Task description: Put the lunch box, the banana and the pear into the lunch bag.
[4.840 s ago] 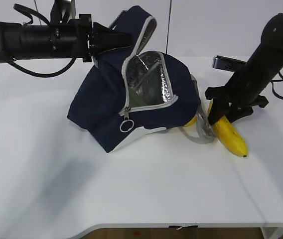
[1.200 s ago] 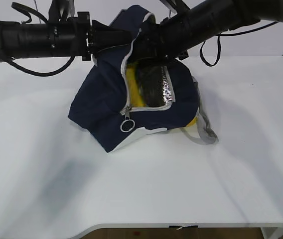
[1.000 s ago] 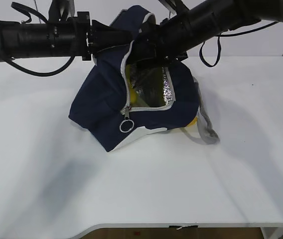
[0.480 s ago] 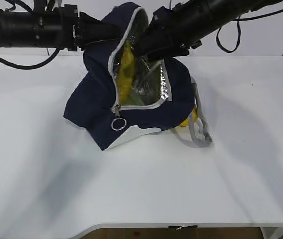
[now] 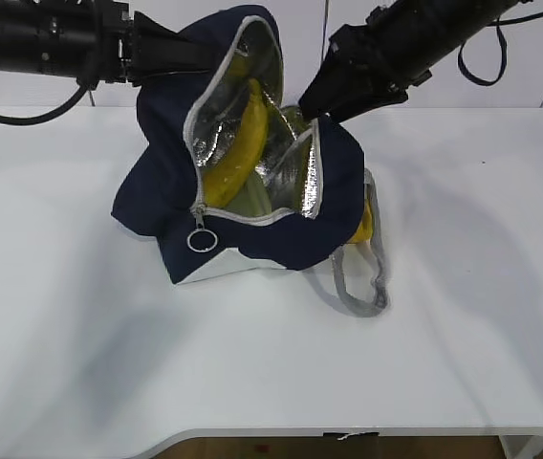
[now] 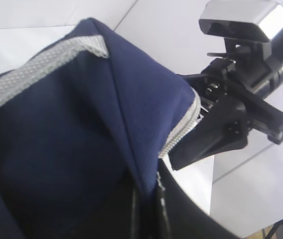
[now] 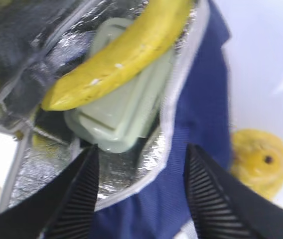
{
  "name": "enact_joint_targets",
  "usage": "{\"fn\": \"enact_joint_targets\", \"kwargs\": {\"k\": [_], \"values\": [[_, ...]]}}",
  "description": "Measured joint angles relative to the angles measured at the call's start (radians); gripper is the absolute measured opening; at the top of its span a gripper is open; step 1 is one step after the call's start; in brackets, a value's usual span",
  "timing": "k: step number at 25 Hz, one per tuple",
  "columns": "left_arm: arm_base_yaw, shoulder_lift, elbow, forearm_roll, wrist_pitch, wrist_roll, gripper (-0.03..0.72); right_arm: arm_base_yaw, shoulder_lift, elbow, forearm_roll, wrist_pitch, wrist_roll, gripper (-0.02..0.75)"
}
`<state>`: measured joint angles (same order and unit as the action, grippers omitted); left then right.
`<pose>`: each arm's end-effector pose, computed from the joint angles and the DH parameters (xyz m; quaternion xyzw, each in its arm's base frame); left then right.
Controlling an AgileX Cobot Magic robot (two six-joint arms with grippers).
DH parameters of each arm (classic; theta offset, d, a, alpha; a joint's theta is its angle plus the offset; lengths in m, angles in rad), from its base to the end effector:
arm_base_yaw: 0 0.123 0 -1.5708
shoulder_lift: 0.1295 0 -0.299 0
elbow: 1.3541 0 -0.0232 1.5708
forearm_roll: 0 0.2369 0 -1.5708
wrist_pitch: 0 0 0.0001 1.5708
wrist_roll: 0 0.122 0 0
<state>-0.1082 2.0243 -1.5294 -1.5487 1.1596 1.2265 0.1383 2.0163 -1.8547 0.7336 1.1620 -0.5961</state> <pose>0.4204 -0.1582 0.2784 0.2238 0.7338 -0.5431 0.3413 0.4281 0.1353 0.2929 -0.2504 0.8899 0.3039 0.2303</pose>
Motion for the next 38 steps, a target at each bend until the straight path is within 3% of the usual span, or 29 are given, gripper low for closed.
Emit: {"fn": "enact_joint_targets", "kwargs": {"k": [5, 19, 27, 38], "values": [[0.005, -0.002, 0.0, 0.009, 0.002, 0.0, -0.001, -0.012, 0.0, 0.0, -0.072, 0.0, 0.04, 0.438], [0.071, -0.002, 0.0, 0.017, 0.006, 0.0, -0.001, -0.136, -0.014, 0.0, -0.085, -0.004, 0.068, 0.417], [0.075, -0.002, 0.0, 0.017, 0.006, 0.0, -0.001, -0.149, -0.014, 0.0, -0.083, -0.019, 0.081, 0.417], [0.077, -0.002, 0.0, 0.017, 0.008, 0.0, -0.001, -0.257, -0.068, 0.0, -0.106, -0.024, 0.198, 0.417]]}}
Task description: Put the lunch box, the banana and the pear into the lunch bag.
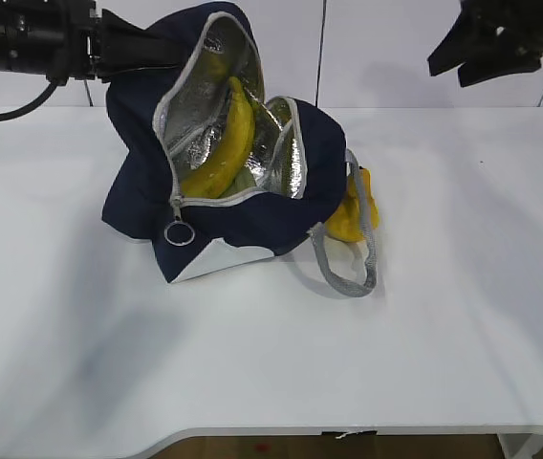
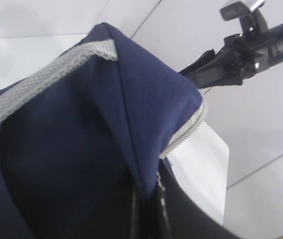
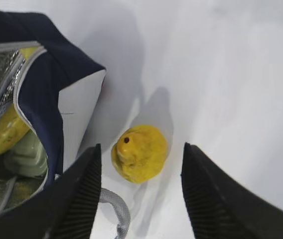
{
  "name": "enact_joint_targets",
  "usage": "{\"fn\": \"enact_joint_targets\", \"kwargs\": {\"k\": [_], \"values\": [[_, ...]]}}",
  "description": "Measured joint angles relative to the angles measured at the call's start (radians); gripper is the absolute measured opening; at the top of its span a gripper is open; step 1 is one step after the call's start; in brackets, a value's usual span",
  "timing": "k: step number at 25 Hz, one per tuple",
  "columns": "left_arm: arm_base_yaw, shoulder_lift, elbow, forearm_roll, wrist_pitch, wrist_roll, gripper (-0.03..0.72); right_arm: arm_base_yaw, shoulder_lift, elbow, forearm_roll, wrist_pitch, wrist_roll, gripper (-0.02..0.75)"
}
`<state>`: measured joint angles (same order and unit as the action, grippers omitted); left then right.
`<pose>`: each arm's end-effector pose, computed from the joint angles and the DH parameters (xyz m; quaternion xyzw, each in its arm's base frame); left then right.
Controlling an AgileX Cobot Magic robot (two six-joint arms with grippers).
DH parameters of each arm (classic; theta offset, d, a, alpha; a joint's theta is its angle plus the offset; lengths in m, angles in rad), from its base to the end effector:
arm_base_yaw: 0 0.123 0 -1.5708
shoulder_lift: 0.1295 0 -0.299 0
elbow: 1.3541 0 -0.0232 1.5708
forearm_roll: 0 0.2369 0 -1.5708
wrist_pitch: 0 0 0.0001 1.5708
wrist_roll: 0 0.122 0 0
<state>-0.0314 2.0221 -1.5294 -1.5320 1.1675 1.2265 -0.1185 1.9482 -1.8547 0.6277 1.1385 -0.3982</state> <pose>0.4294 -0.1257 0.2780 0.2034 0.7433 -0.5273 0.3579 0.4373 0.0135 0.3161 -0.0631 0.9299 0.2400 0.2714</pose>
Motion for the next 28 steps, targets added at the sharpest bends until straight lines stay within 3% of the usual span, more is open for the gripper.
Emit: {"fn": "enact_joint_targets", "kwargs": {"k": [10, 19, 23, 28], "values": [[0.0, 0.0, 0.0, 0.0, 0.0, 0.0, -0.001, -0.058, -0.097, 0.007, -0.02, 0.029, 0.046, 0.417], [0.0, 0.0, 0.0, 0.0, 0.0, 0.0, -0.001, -0.058, -0.251, 0.244, -0.012, -0.068, -0.017, 0.417], [0.0, 0.0, 0.0, 0.0, 0.0, 0.0, -0.001, -0.058, -0.338, 0.421, 0.076, -0.181, -0.129, 0.417], [0.0, 0.0, 0.0, -0.002, 0.0, 0.0, -0.001, -0.058, -0.399, 0.629, 0.303, -0.302, -0.395, 0.417]]}}
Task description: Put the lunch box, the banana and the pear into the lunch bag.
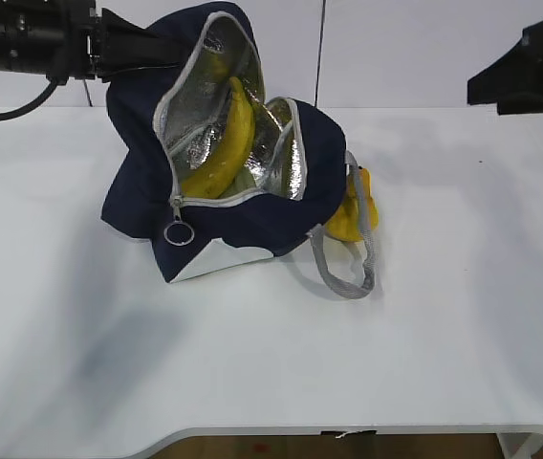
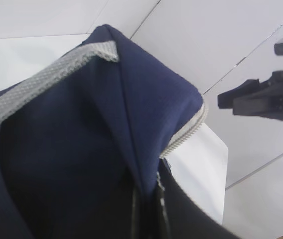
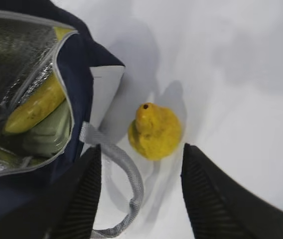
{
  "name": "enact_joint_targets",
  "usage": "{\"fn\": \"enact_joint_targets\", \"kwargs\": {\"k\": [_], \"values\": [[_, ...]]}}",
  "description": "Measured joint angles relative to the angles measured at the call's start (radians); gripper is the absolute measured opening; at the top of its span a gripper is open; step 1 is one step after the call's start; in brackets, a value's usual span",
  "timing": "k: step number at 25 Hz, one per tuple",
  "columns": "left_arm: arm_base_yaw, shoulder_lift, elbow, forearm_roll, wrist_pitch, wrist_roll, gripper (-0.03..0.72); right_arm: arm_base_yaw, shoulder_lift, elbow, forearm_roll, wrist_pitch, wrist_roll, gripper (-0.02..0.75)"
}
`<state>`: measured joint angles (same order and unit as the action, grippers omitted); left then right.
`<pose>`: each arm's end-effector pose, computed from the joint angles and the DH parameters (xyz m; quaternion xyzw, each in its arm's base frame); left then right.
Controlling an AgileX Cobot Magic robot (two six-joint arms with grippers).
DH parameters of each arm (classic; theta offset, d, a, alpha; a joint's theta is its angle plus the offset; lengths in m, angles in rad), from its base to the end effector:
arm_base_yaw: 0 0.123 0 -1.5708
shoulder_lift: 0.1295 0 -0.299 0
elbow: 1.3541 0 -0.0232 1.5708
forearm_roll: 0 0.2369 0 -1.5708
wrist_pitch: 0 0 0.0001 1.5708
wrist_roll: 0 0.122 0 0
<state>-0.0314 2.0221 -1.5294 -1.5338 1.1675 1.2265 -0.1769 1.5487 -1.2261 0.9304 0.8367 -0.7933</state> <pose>0.4294 -0.1257 0.2782 0.2028 0.7429 -0.5278 0.3583 0.3422 0.0127 0.3159 -0.0635 0.8887 0.2483 0.3802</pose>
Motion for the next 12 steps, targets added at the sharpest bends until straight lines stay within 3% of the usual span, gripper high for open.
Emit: {"fn": "enact_joint_targets", "kwargs": {"k": [8, 12], "values": [[0.0, 0.0, 0.0, -0.002, 0.0, 0.0, -0.001, 0.0, -0.003, 0.228, 0.433, -0.047, -0.554, 0.415], [0.0, 0.0, 0.0, -0.002, 0.0, 0.0, -0.001, 0.0, -0.003, 0.274, 0.559, -0.046, -0.799, 0.415]]}}
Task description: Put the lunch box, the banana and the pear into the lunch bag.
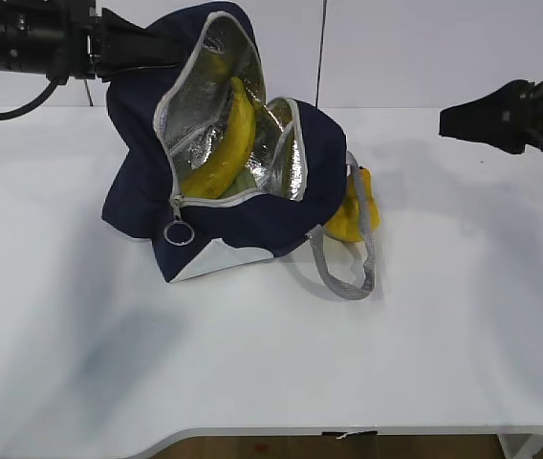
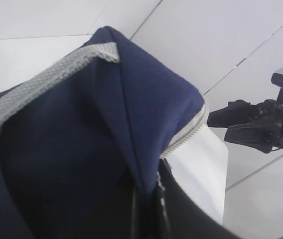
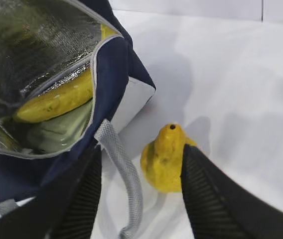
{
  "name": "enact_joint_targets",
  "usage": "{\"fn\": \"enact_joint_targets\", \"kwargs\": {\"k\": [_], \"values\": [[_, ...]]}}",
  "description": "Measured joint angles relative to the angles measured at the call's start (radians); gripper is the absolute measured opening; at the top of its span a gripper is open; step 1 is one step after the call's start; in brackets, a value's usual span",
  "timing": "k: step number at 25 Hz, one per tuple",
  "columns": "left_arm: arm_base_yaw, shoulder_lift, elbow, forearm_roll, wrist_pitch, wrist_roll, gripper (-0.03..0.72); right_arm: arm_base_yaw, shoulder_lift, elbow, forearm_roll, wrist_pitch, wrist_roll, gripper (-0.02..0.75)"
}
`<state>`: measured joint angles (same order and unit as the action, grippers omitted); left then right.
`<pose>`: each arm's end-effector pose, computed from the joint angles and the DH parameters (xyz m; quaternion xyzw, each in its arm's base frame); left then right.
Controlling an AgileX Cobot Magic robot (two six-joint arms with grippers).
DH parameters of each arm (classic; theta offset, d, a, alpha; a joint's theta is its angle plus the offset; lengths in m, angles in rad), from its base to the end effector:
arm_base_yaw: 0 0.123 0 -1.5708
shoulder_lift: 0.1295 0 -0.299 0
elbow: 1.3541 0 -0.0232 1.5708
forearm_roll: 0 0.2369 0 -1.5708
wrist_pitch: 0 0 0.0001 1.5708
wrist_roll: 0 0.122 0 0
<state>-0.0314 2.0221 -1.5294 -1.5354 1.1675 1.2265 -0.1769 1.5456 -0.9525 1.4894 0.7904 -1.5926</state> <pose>0.4295 -0.1257 0.2783 0.2023 0.7426 -0.5283 0.3586 0.3314 0.0286 0.2781 -0.1648 0.8177 0.2657 0.4834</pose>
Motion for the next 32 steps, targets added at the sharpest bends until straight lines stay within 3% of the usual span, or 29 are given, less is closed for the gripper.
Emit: {"fn": "enact_joint_targets", "kwargs": {"k": [5, 12, 18, 22, 32], "values": [[0.0, 0.0, 0.0, -0.002, 0.0, 0.0, -0.001, 0.0, 0.051, 0.003, 0.017, 0.003, -0.158, 0.414], [0.0, 0.0, 0.0, -0.002, 0.0, 0.0, -0.001, 0.0, 0.172, 0.003, 0.033, 0.035, -0.202, 0.414], [0.0, 0.0, 0.0, -0.002, 0.0, 0.0, -0.001, 0.0, 0.23, 0.003, 0.116, 0.061, -0.302, 0.421], [0.0, 0.0, 0.0, -0.002, 0.0, 0.0, -0.001, 0.0, 0.255, 0.003, 0.214, 0.139, -0.39, 0.471], [0.0, 0.0, 0.0, -0.002, 0.0, 0.002, -0.001, 0.002, 0.381, 0.003, 0.287, 0.22, -0.552, 0.486]]}}
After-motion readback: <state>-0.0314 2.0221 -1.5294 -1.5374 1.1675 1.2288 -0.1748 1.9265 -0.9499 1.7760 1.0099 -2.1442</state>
